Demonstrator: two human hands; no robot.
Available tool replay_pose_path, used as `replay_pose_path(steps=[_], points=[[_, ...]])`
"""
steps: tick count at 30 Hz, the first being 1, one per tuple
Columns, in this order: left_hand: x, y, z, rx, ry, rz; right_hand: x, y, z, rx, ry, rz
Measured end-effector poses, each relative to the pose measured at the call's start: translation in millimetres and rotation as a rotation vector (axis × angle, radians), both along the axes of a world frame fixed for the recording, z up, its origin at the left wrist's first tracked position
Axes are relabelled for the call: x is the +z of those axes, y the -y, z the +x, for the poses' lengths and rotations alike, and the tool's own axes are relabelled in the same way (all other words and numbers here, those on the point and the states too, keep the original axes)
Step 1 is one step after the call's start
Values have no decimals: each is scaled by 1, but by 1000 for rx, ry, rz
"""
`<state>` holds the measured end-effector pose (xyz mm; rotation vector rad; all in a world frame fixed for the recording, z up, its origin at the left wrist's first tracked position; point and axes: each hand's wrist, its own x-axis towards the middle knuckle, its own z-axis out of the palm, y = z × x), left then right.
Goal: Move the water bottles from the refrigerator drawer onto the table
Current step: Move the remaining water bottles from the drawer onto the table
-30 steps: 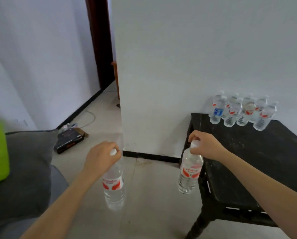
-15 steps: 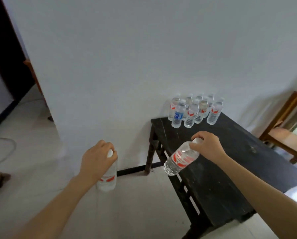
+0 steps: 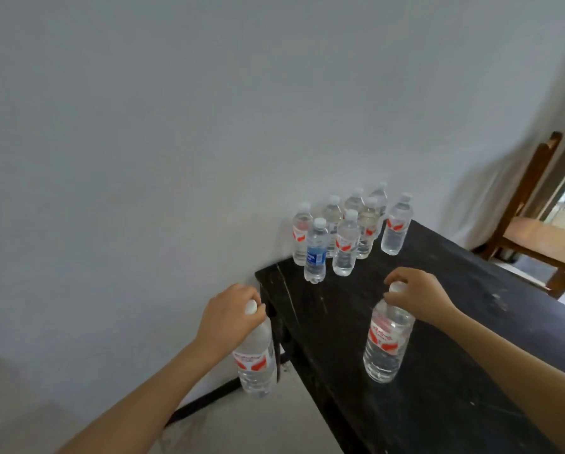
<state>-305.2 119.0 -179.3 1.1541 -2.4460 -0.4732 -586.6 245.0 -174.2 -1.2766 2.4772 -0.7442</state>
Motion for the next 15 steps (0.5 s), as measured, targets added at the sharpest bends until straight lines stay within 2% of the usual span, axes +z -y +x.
replay_pose_path(steps=[10, 15], points=[[-13, 73, -112, 4, -32, 33, -33, 94, -99, -185, -4, -86], [-17, 90, -145, -81, -10, 63, -42, 120, -126, -206, 11, 13]])
